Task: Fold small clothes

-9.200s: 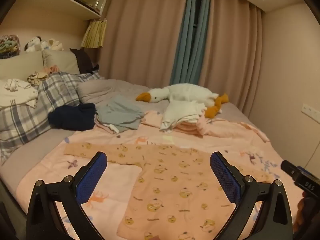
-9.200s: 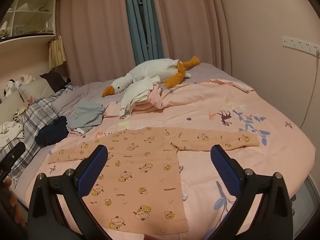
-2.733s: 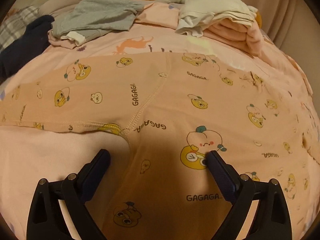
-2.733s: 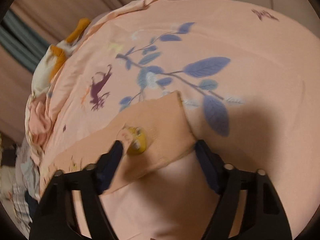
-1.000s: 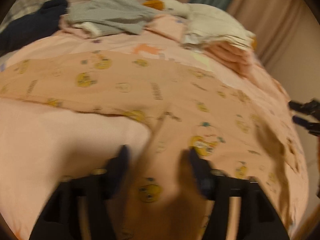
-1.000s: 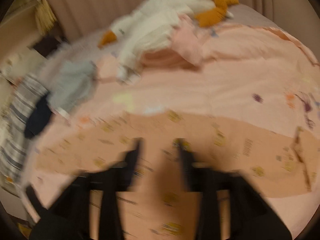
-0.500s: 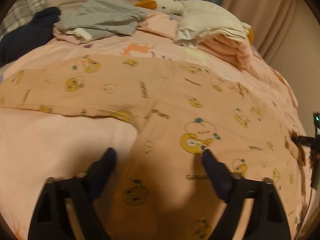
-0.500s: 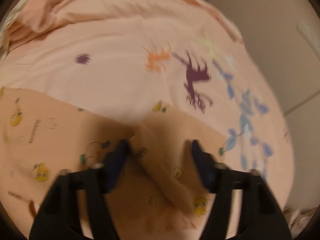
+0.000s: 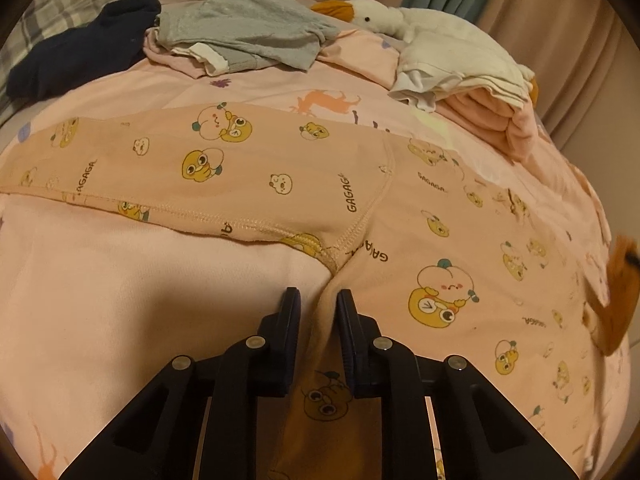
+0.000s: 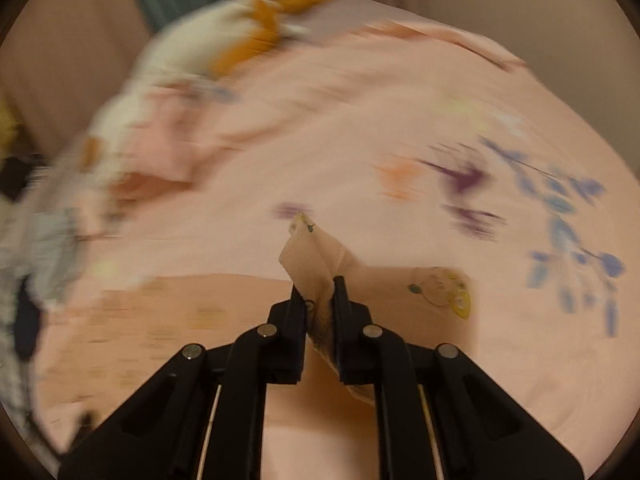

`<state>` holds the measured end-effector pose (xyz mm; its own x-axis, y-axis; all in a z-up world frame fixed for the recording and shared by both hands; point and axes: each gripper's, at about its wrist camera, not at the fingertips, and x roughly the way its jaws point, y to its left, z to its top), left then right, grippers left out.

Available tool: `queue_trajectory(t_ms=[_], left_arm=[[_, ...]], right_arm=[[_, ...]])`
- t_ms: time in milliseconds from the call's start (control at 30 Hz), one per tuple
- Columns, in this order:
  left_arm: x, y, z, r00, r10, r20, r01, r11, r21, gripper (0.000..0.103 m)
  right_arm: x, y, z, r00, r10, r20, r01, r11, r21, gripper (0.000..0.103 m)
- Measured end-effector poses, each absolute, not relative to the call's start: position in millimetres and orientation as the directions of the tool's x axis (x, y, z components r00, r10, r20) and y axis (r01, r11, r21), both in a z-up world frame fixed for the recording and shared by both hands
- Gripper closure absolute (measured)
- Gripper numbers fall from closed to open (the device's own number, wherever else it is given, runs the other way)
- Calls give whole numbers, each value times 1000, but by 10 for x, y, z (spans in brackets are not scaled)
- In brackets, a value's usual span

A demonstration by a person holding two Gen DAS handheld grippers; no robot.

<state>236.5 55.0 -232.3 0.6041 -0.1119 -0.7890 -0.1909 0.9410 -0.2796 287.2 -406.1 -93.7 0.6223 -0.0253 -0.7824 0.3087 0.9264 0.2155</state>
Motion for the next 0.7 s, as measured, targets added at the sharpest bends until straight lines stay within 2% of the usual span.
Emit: queue_trajectory(t_ms=[133, 233, 333, 433, 467, 500, 633, 667, 700], left_arm=[[2362, 642, -2339, 607, -164, -777, -196, 917, -346, 84], [2357, 726, -2352, 608, -211, -766, -205, 890, -408, 84], [2337, 737, -2359, 614, -230, -755, -184, 888, -421, 84], [2333, 735, -2344, 616, -253, -746, -140, 897, -419, 84], [2334, 755, -2346, 615, -267, -742, -133, 892, -432, 83], [2339, 794, -2350, 610, -289, -738, -129, 882, -453, 82], [2347, 959, -2279, 581, -314, -750, -188, 845, -500, 81], [2330, 980, -2218, 589, -264, -764, -211, 862, -460, 81], [2307, 986, -2156, 600, -196, -775, -226, 888, -400, 81]], right_arm=[[3029, -3063, -762, 677, 209, -706, 98, 925, 368, 91], [3229, -2086, -937, 608, 406, -682, -67, 882, 466, 91], [3382, -1349, -1187, 542, 490, -682, -157, 857, 491, 89], [3527, -815, -1508, 459, 517, -722, -203, 852, 482, 76], [3547, -694, -1616, 421, 502, -755, -214, 864, 456, 58], [3549, -615, -1685, 393, 477, -786, -217, 879, 425, 52], [3513, -717, -1658, 413, 405, -816, -242, 912, 331, 52], [3471, -839, -1576, 440, 395, -807, -238, 917, 319, 46], [3424, -977, -1503, 461, 386, -799, -230, 922, 312, 36]])
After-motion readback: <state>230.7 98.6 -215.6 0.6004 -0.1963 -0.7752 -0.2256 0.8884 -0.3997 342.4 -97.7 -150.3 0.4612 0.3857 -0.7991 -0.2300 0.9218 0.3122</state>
